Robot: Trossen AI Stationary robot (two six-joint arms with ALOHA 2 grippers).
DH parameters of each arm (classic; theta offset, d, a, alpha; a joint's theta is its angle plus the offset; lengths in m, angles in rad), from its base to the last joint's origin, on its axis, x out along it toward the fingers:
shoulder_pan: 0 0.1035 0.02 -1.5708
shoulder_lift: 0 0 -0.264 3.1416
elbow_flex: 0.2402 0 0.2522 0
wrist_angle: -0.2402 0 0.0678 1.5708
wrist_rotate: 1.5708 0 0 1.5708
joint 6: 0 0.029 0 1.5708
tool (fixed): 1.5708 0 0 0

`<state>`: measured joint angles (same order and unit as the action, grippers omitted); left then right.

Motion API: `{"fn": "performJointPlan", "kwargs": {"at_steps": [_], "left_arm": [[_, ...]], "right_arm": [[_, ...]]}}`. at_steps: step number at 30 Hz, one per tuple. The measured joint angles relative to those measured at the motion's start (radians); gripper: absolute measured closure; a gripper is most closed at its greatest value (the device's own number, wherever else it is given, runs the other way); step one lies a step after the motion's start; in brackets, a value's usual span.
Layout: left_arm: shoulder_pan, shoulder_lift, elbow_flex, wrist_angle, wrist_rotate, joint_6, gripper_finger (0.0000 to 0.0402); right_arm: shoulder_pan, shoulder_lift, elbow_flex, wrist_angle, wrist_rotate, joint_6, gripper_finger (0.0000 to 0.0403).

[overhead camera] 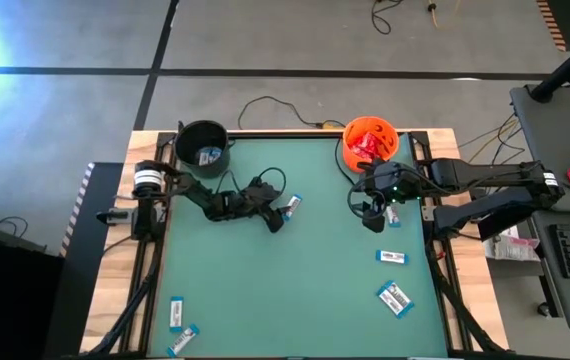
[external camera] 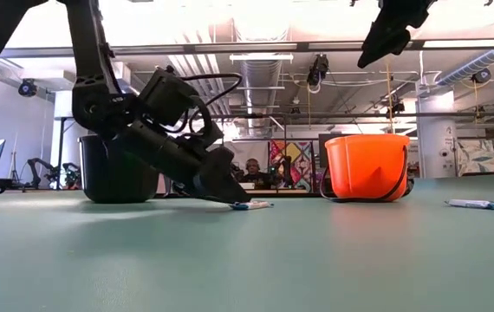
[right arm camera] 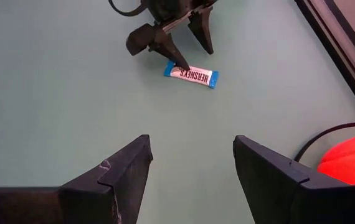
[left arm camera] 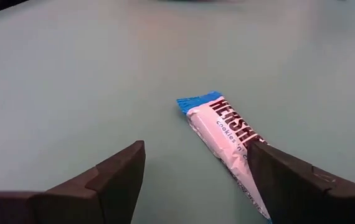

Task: Sort candy by brand, put in halloween buckets
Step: Put the white candy into the black bucket

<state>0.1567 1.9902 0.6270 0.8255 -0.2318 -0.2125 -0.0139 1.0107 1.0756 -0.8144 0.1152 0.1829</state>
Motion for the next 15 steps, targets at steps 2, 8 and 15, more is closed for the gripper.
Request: {"fn": "performJointPlan", "kwargs": {"at_steps": [2,8,15], "left_arm": [[-0.004,-0.01,0.0,0.002,-0.004,-0.003,0.0134],[-0.006,-0.139,-0.004,-0.077,-0.07,0.016,0.0134],[-0.062,-0.249,-0.002,-0.101,-0.175,-0.097,0.0134]], "right_arm": [[0.0,0.0,0.0,0.001,0.0,0.005,0.0184],[0.0,0.0,0.0,0.004,0.0,0.022,0.0184],[-0.001,0.0,0.0,0.02,0.028,0.015,0.0184]]}}
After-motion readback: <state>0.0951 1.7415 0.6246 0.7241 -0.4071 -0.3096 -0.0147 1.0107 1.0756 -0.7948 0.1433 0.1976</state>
